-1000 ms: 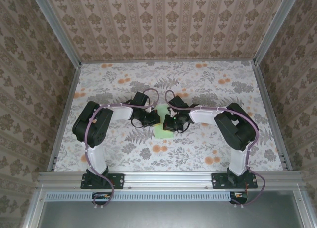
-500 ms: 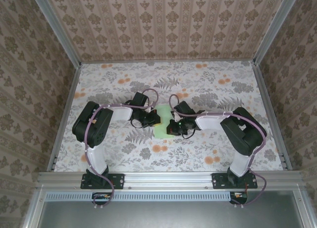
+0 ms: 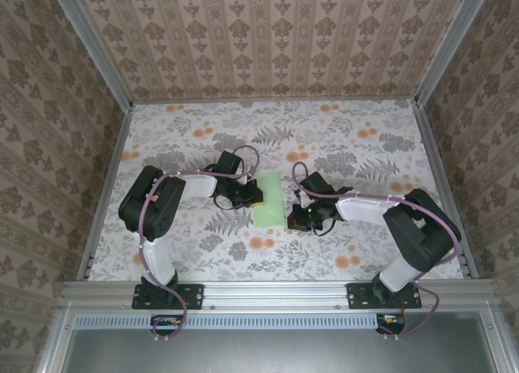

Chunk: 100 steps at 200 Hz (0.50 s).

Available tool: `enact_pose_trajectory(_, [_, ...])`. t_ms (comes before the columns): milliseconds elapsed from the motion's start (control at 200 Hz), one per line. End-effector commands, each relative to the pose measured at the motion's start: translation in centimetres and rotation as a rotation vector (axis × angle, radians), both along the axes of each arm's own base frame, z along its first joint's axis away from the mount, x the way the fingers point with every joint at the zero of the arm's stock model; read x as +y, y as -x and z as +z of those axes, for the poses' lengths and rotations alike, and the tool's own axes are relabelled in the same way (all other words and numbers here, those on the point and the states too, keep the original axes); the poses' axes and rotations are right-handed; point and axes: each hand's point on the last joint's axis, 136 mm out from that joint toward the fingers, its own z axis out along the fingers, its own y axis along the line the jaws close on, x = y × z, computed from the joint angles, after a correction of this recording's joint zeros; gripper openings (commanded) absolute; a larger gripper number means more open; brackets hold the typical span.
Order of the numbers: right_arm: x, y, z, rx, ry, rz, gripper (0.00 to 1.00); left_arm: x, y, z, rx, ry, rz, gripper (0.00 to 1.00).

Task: Fold a paper plane with a square sheet of paper (pick it up from the middle)
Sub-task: Fold the triangle a second time at the center of the table.

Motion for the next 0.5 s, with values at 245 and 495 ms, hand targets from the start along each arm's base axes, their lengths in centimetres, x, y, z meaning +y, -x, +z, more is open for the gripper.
enact_pose_trajectory(245, [2.7,-3.6,1.0,-0.023,-0.034,-0.006,0.0,-0.1,0.2,0.8,-0.041,-0.07,-0.03,0.09])
enact_pose_trajectory(495, [1.9,-3.5,-1.9,0.04,0.05,-0.012,0.0,-1.6,0.1,4.0,-0.124,-0.004,-0.037,0.25])
